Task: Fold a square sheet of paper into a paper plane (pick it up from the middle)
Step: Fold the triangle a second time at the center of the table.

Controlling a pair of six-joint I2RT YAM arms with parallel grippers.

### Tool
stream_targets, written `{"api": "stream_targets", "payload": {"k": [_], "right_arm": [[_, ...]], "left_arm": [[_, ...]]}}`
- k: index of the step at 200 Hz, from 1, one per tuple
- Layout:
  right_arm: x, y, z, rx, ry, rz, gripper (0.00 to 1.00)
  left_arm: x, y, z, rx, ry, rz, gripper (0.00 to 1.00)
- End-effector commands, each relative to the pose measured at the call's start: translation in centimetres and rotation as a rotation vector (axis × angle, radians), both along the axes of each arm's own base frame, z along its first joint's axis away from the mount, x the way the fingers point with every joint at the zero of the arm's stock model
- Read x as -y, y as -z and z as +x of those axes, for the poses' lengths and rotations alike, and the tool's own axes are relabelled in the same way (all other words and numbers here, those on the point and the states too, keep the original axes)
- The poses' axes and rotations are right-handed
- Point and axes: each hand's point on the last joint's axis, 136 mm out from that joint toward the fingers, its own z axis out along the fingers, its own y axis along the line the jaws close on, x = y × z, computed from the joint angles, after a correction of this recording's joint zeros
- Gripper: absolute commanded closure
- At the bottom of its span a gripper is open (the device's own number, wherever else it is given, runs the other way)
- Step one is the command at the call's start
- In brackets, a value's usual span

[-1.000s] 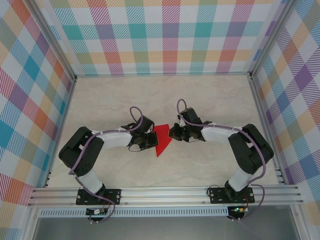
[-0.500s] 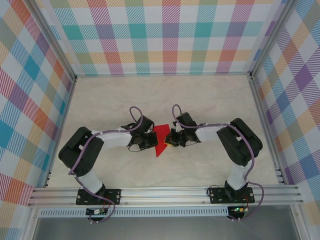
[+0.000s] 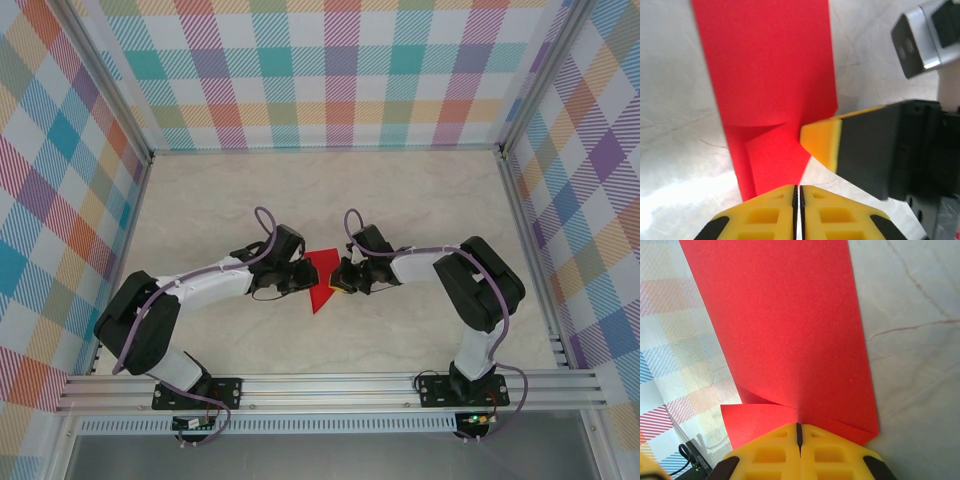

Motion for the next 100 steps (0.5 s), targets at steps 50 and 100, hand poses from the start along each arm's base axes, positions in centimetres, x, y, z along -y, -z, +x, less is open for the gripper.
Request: {"api": "stream_targets", "payload": {"k": [50,100], "right_arm": [[3.1,4.6,-2.1,-0.156,0.079,-0.185,0.97],[3.2,5.0,-2.3,-0.176,0.096,-0.188,0.97]], "left_arm": [[2.7,0.8,-2.9,-0.037,0.074,0.006,0.87],[3.9,2.7,-2.9,-0.091,0.079,-0.011,0.88]]}}
